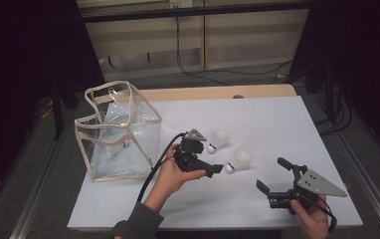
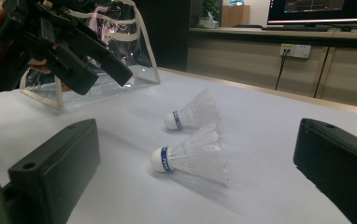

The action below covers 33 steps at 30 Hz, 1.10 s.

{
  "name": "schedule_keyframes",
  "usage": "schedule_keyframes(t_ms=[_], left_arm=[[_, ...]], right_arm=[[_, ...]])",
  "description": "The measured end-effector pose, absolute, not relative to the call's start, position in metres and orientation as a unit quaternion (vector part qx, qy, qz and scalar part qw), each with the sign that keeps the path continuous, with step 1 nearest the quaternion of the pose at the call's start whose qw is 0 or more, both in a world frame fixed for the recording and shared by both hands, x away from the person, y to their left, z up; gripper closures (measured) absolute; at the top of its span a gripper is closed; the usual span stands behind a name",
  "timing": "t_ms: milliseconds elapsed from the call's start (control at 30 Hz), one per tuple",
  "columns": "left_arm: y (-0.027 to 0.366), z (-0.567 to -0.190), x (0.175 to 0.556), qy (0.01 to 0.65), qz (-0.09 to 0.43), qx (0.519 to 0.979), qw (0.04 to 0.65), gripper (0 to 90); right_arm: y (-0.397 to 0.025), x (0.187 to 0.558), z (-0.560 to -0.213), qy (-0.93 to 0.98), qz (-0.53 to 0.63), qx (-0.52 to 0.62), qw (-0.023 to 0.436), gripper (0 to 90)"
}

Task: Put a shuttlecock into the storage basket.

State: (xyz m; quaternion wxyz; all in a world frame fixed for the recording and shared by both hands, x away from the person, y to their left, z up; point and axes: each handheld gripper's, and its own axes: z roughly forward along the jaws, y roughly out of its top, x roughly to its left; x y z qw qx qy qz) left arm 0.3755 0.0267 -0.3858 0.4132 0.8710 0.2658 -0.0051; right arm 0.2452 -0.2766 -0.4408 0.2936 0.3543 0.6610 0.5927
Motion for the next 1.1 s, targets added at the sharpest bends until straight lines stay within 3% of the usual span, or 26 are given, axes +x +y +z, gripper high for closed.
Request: schedule_keyframes(t_ms=[1100], left_arm=[[0.009,-0.410,0.382,0.256,0.009,0.883,0.393,10.1]], right_arm=[[-0.276,0.245,-0.442,0.662,0.591,0.355,0.294,0.5]])
